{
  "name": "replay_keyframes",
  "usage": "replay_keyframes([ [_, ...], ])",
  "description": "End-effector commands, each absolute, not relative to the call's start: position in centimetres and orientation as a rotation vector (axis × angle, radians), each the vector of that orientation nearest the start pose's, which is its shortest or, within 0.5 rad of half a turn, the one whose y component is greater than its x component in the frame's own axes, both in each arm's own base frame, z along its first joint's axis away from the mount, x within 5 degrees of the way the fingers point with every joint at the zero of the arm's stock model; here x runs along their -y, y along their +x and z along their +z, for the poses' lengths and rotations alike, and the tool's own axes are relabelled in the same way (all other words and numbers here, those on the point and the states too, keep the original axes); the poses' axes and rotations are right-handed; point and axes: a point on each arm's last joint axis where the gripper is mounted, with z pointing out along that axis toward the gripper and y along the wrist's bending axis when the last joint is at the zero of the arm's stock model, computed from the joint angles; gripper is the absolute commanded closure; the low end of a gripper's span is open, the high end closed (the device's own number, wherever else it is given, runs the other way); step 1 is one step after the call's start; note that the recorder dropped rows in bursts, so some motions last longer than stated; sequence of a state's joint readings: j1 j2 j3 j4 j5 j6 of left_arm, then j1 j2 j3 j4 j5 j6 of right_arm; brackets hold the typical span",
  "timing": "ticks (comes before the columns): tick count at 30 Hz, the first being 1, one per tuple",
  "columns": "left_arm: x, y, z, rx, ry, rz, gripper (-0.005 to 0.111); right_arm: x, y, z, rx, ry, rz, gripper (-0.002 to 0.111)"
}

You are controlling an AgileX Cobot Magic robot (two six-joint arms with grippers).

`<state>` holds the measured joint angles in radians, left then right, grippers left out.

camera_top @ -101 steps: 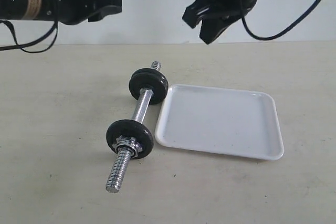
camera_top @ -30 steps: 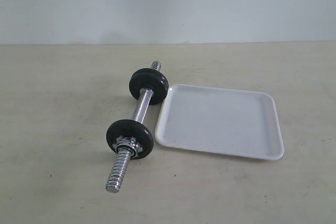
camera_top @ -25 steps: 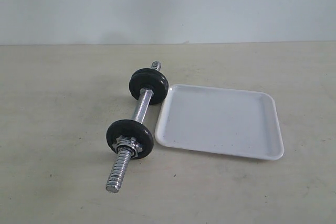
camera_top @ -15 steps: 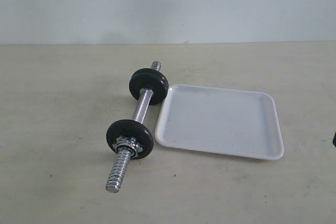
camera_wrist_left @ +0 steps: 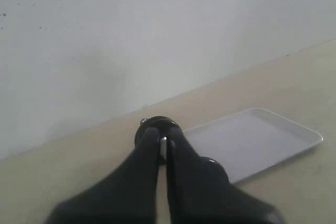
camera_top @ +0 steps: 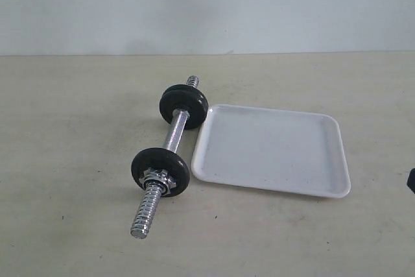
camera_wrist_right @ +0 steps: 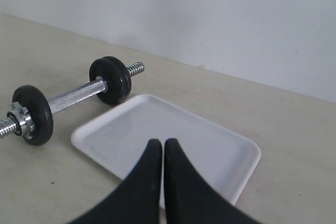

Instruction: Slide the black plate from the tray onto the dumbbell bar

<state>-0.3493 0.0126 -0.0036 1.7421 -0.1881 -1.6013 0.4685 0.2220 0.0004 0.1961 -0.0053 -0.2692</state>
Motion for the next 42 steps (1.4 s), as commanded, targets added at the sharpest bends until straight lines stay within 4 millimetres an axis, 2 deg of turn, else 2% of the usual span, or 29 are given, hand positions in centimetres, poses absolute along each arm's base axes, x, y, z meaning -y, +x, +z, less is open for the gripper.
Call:
replay_keyframes([
  [1, 3.7, 4.5, 20.9, -1.437, 0.543, -0.316, 0.102, -3.3, 6.7, 20.0, -1.655, -0.41, 0.329, 0.109],
  [19, 3.6, 4.5, 20.9, -1.438, 0.541, -0.315, 0.102, -3.3, 6.7, 20.0, -1.657, -0.381, 0.354, 0.109],
  [27, 3.6, 4.5, 20.9, -1.438, 0.541, -0.315, 0.102, -2.8, 6.9, 20.1, -1.663, -0.317, 0.301, 0.109],
  [42, 3.6, 4.5, 20.9, -1.438, 0.541, -0.315, 0.102, 0.3, 7.3, 20.1, -1.672, 0.049, -0.022, 0.109],
])
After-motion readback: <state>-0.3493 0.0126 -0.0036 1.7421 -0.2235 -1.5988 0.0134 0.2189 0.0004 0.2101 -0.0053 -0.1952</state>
